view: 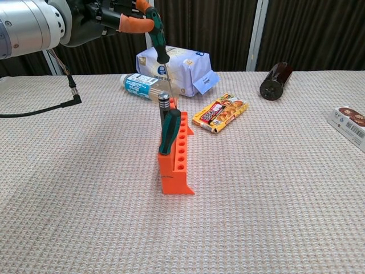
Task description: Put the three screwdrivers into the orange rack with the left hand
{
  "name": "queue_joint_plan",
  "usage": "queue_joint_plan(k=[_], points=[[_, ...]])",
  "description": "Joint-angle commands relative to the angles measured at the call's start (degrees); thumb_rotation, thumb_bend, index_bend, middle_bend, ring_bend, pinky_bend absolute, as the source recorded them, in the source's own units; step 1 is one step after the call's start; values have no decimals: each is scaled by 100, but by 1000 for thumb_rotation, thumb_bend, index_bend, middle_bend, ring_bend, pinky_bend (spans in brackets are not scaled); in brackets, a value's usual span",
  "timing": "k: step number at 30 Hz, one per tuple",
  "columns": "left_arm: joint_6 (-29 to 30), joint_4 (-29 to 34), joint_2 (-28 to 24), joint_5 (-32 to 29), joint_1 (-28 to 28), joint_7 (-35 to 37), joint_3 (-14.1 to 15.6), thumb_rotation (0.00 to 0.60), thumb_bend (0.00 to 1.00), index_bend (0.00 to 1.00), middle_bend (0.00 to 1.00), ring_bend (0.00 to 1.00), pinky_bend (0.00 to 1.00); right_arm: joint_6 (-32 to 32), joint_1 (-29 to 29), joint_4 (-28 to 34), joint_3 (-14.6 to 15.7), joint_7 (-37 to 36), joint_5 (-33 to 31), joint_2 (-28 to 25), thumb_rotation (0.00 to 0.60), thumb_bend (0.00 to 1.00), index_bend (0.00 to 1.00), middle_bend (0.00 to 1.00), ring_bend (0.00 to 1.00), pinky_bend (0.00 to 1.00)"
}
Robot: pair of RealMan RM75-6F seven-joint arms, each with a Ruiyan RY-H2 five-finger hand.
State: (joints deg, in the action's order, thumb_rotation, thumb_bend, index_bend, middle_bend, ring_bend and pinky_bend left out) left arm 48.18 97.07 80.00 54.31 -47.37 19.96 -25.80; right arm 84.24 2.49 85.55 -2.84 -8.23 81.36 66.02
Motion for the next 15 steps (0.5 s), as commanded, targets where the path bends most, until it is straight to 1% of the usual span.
queue_joint_plan(k=[1,15], points=[[2,-3,-8,1,-2,26,-12,600,382,720,135,0,0,-2,2,5,2,10,-2,-2,600,0,56,0,0,33],[-25,27,-101,62,3,55,31,600,382,720,133,0,0,-25,-3,6,-1,24,-9,8,600,0,56,0,0,33]])
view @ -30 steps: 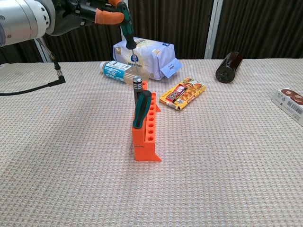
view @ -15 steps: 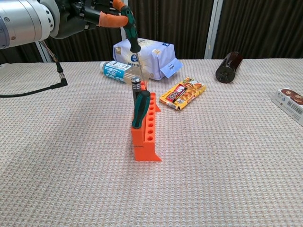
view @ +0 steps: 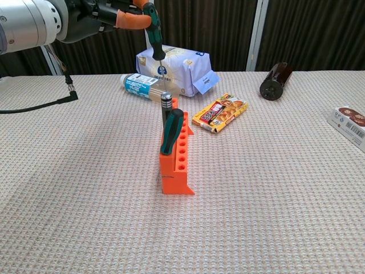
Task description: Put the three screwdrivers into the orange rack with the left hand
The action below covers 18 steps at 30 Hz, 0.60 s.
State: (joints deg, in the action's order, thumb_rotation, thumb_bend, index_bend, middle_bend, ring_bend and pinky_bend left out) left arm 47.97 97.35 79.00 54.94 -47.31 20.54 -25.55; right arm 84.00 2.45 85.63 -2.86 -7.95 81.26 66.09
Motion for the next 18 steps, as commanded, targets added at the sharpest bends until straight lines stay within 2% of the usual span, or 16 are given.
queue_joint_plan(k=[1,18], points=[[-9,-3,2,-3,-8,-5,12,600,382,719,134,0,0,0,3,-5,3,-6,1,2,600,0,56,0,0,33],[-6,-110,111,-95,-104,-172,124,600,381,719,134,0,0,-3,23,-9,4,-12,-17,-1,600,0,56,0,0,34]])
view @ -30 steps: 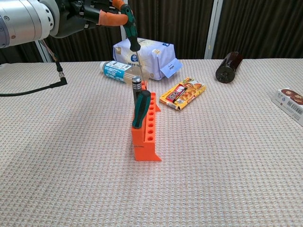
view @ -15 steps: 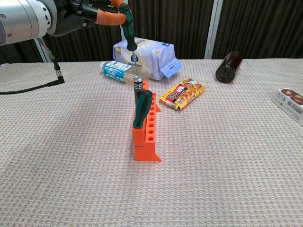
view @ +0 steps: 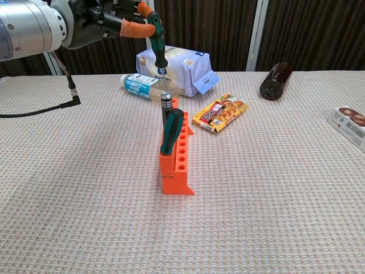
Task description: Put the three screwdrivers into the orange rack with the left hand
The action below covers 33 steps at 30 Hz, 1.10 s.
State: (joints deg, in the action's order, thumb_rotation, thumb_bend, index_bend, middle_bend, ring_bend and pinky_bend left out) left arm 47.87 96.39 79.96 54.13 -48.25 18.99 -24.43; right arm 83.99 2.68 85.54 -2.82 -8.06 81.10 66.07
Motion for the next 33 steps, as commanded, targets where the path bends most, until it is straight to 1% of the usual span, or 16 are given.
queue_joint_plan(k=[1,7,20,33], points=[[4,-29,27,-26,-17,-33,21,600,381,719,133,0,0,-4,0,-1,0,-2,-1,0,600,0,56,0,0,34],[54,-162,177,-75,-83,-230,118,600,381,717,132,0,0,-24,-5,-4,-1,1,-10,0,600,0,56,0,0,34],[52,-441,473,-324,-219,-551,229,600,382,711,127,0,0,-50,-4,-9,-6,0,-36,0,600,0,56,0,0,34],[124,-646,737,-367,-292,-866,336,600,382,702,121,0,0,-69,-3,-19,-8,-1,-52,4,600,0,56,0,0,34]])
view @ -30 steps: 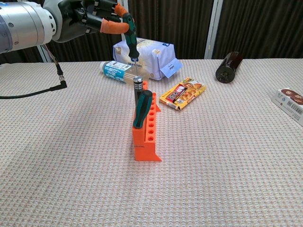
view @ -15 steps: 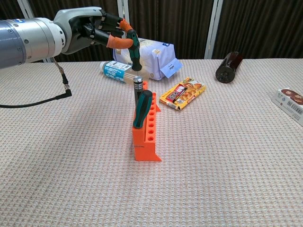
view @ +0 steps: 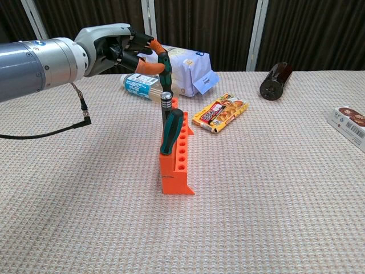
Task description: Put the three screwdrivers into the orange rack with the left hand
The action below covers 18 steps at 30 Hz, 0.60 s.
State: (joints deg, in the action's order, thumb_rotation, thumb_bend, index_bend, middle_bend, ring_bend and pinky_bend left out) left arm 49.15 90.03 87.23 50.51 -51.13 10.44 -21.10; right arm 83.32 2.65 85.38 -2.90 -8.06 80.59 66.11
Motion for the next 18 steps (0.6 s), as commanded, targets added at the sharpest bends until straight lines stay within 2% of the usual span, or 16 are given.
queue_joint_plan(k=[1,18], points=[[1,-33,32,-8,-9,-31,6,600,382,701,121,0,0,-2,1,-4,0,-1,-2,2,600,0,56,0,0,34],[-69,-183,196,-170,-13,-171,31,600,382,687,112,0,0,-14,6,-30,-2,-35,-11,7,600,0,56,0,0,34]])
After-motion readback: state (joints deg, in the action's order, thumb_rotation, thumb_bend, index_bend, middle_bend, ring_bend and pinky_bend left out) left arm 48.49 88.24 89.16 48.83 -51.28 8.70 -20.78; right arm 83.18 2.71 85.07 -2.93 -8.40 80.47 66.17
